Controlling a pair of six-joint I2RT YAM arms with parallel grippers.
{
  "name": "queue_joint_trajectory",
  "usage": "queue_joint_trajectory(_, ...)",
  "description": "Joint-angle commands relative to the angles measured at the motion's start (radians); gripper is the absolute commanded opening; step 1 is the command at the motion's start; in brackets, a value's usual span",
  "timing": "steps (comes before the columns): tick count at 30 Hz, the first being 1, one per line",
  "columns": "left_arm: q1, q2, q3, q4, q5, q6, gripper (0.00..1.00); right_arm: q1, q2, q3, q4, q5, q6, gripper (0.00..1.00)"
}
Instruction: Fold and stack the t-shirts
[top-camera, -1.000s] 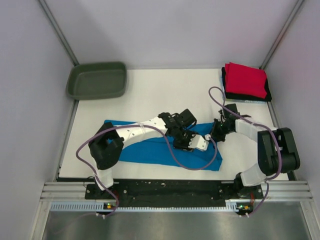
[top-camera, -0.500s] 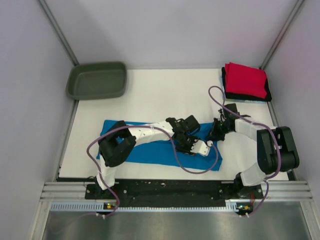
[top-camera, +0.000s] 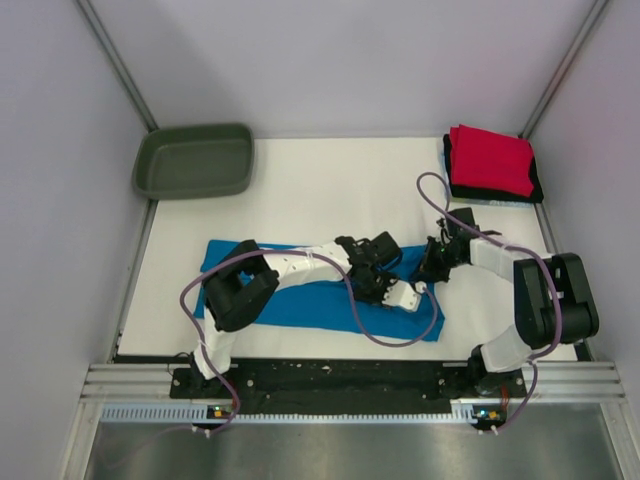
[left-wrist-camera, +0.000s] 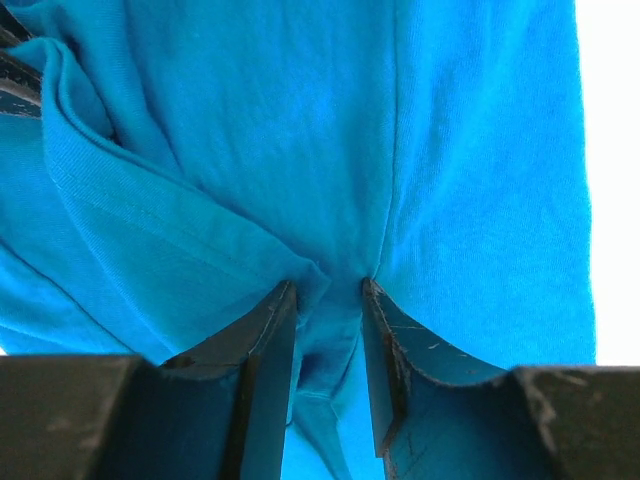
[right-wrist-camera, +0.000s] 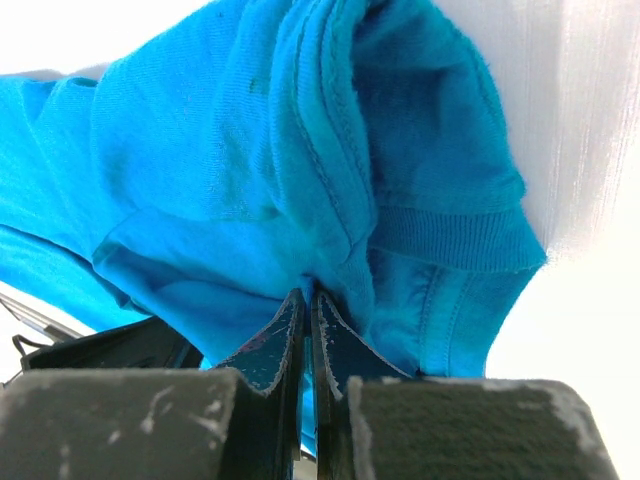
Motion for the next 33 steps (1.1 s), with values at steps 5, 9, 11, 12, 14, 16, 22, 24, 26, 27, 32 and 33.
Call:
queue_joint_trajectory(5, 0.002, 0.014, 0.085, -0.039, 0.075, -0.018, 0.38, -0.007, -0.043, -0.01, 0.023, 0.0, -0.014, 0.0)
queue_joint_trajectory(9, 0.013, 0.011, 0.085, -0.048, 0.082, -0.008, 0.37, -0.007, -0.052, -0.012, 0.02, 0.005, -0.016, 0.0)
queue_joint_trajectory(11, 0.013, 0.019, 0.085, -0.043, 0.059, -0.003, 0.35, -0.007, -0.053, -0.009, 0.022, 0.005, -0.016, 0.0)
queue_joint_trajectory(12, 0.014, 0.022, 0.085, -0.046, 0.051, 0.0, 0.34, -0.007, -0.055, -0.009, 0.019, 0.003, -0.016, 0.0)
queue_joint_trajectory(14, 0.013, 0.028, 0.085, -0.06, 0.052, 0.017, 0.34, -0.007, -0.058, -0.009, 0.019, 0.003, -0.016, 0.0)
queue_joint_trajectory(16, 0.014, 0.031, 0.082, -0.063, 0.051, 0.023, 0.34, -0.007, -0.061, -0.009, 0.019, 0.003, -0.019, 0.0)
queue_joint_trajectory(22, 0.014, 0.057, 0.085, -0.051, 0.033, 0.019, 0.31, -0.007, -0.064, -0.01, 0.014, 0.008, -0.022, 0.0)
queue_joint_trajectory(24, 0.014, 0.065, 0.085, -0.045, 0.026, 0.008, 0.22, -0.009, -0.067, -0.012, 0.013, 0.009, -0.022, 0.0)
queue_joint_trajectory(26, 0.014, 0.063, 0.087, -0.048, 0.026, 0.002, 0.11, -0.007, -0.069, -0.014, 0.013, 0.014, -0.025, 0.0)
queue_joint_trajectory(27, 0.014, 0.059, 0.088, -0.055, 0.035, 0.0, 0.1, -0.007, -0.069, -0.014, 0.013, 0.014, -0.023, 0.0)
queue_joint_trajectory(32, 0.016, 0.037, 0.09, -0.068, 0.042, 0.005, 0.0, -0.007, -0.07, -0.014, 0.007, 0.017, -0.026, 0.0)
queue_joint_trajectory(33, 0.017, 0.037, 0.094, -0.072, 0.039, 0.005, 0.0, -0.007, -0.073, -0.014, 0.005, 0.018, -0.028, 0.0)
